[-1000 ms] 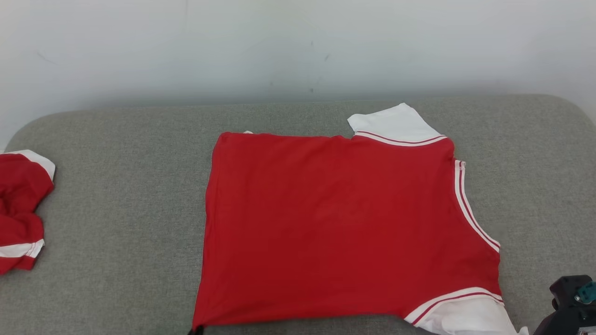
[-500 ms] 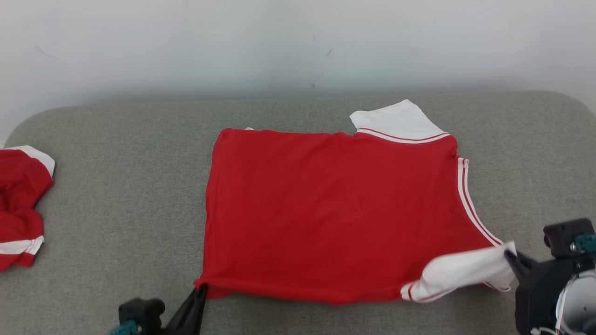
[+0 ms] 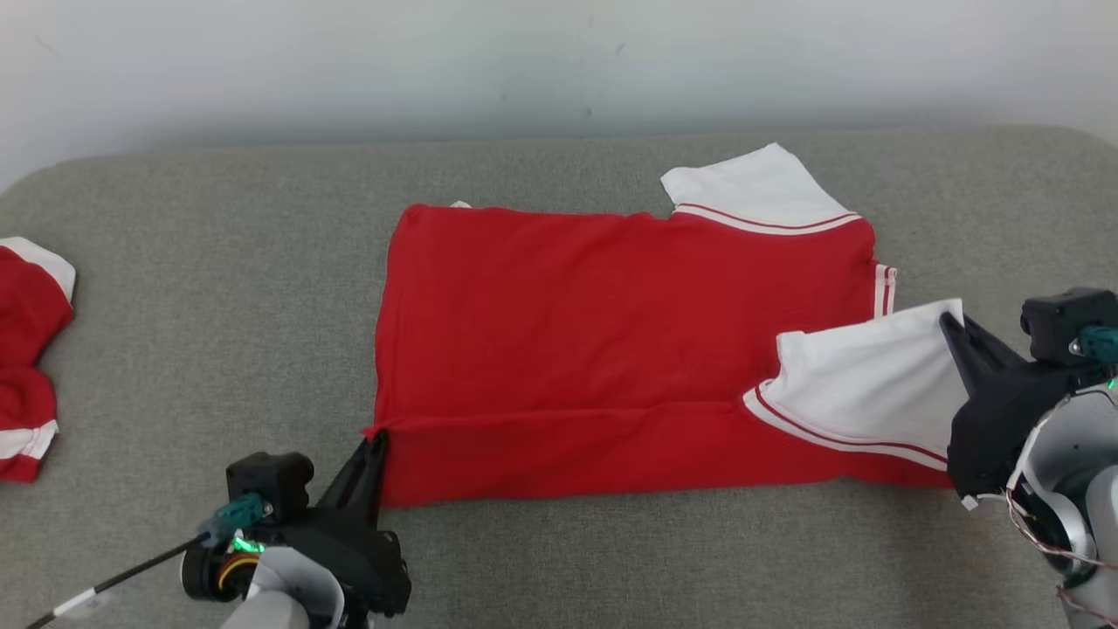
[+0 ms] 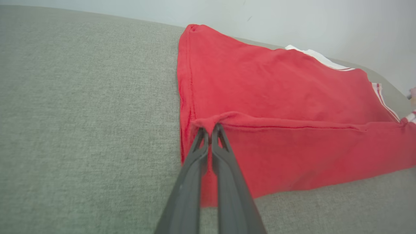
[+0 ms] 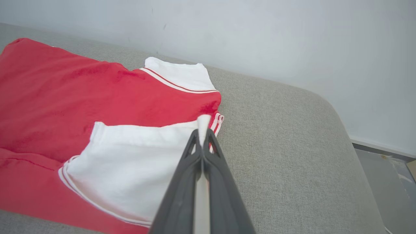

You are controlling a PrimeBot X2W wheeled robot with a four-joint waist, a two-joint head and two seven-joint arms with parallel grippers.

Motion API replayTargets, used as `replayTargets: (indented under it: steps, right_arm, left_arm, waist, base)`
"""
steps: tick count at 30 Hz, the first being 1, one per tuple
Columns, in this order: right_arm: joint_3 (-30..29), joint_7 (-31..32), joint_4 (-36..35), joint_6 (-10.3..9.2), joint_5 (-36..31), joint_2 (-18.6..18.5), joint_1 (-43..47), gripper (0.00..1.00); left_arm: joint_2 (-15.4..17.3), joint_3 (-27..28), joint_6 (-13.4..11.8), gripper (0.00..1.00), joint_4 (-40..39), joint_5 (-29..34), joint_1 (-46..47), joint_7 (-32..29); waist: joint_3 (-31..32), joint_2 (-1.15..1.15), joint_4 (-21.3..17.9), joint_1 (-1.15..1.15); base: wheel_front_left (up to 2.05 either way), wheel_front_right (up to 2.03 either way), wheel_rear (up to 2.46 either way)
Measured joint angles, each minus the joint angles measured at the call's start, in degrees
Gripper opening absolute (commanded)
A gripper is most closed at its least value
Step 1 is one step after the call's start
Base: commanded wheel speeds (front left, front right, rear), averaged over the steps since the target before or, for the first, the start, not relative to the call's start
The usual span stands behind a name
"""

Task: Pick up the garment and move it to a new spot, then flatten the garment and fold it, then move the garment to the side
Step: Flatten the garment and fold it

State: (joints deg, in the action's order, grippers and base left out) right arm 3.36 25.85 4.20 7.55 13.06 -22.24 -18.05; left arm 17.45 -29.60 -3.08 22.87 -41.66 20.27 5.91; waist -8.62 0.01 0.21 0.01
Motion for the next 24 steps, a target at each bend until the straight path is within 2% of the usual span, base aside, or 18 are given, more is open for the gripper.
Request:
replayTargets:
  steps: [8,20,21,22,23,24]
  right_arm:
    - [1.5,-7.9,6.3,0.0,-0.5,0.1,-5.9,0.0]
    - [1.8,-11.1,13.3,0.0,-1.6,1.3,-9.8,0.0]
    - [2.0,-11.4,13.8,0.0,-1.8,1.5,-10.2,0.18]
    - [2.2,-11.7,14.3,0.0,-2.0,1.7,-10.6,0.84]
    - [2.0,-11.9,15.2,0.0,-2.1,2.1,-10.9,1.0]
    - [1.7,-12.6,15.7,0.0,-2.1,2.4,-11.2,1.0]
  left_arm:
    - [-0.4,0.4,0.0,0.0,3.8,0.5,4.3,1.2]
    - [-0.6,-1.1,1.2,0.0,8.1,2.3,9.9,0.8]
    - [-0.6,-1.2,1.4,0.0,8.6,2.3,10.3,0.8]
    - [-0.7,-1.3,1.5,0.25,9.1,2.4,10.7,0.8]
    - [-0.8,-1.5,1.6,0.87,9.6,2.5,11.0,1.0]
    - [-0.9,-1.6,1.6,1.0,10.0,2.7,11.3,1.4]
  waist:
    - [-2.8,0.0,0.1,0.0]
    - [-5.1,0.0,0.4,0.0]
    - [-5.3,0.0,0.3,0.0]
    - [-5.4,0.0,0.3,0.0]
    - [-5.5,0.0,0.3,0.0]
    - [-5.5,0.0,0.2,0.0]
  base:
    - [0.0,0.0,0.0]
    - [0.0,0.0,0.0]
    - [0.0,0.0,0.0]
    - [0.0,0.0,0.0]
    - [0.0,0.0,0.0]
    - [0.0,0.0,0.0]
